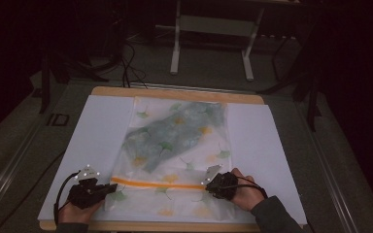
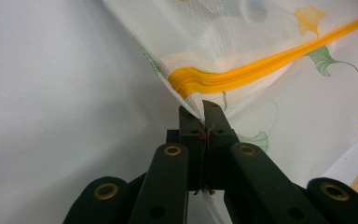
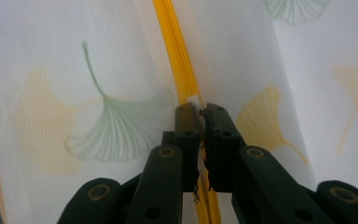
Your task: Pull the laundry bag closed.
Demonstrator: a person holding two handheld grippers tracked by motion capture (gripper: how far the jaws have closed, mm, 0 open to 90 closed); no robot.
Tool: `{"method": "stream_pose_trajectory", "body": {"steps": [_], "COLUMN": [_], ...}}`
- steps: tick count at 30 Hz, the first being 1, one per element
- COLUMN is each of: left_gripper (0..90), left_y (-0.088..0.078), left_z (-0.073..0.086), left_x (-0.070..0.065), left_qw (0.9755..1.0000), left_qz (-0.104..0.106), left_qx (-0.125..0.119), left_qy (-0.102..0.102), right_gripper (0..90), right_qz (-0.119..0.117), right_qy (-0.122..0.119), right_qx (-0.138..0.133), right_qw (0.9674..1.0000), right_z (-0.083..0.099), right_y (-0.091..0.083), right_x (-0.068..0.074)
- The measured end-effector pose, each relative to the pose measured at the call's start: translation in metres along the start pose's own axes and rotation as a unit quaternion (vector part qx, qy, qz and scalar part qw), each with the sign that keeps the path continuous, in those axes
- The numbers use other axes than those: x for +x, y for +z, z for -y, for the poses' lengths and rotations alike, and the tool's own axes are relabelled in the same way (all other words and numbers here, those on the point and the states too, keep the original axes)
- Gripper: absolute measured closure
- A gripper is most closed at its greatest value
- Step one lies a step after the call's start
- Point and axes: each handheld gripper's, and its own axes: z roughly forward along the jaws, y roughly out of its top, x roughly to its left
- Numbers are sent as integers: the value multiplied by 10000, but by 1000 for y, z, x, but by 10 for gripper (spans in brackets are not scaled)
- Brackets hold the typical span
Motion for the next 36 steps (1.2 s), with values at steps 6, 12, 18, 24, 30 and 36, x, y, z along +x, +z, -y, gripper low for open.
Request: {"method": "stream_pose_trajectory", "body": {"steps": [6, 12, 18, 24, 30, 36], "left_gripper": [886, 885, 886, 886, 860, 656], "left_y": [1, 1, 0, 4, 5, -5], "left_z": [0, 1, 1, 0, 1, 5], "left_x": [-1, -2, -3, -9, -8, -1], "left_qw": [10000, 10000, 9999, 9995, 9996, 9998], "left_qz": [-4, 9, 28, 215, 157, 61], "left_qx": [33, 17, -33, 32, 77, -196], "left_qy": [17, 74, 122, 216, 225, 51], "right_gripper": [846, 846, 846, 846, 829, 654], "right_qz": [86, 99, 130, 184, 23, -154], "right_qy": [73, 142, 335, 520, 528, 806], "right_qx": [95, 205, 298, 221, 273, -53], "right_qw": [9999, 9996, 9989, 9982, 9982, 9966], "right_z": [10, 21, 42, 55, 59, 63], "right_y": [-8, -14, -19, -32, -26, -31], "right_x": [-6, -9, -15, -24, -19, -25]}}
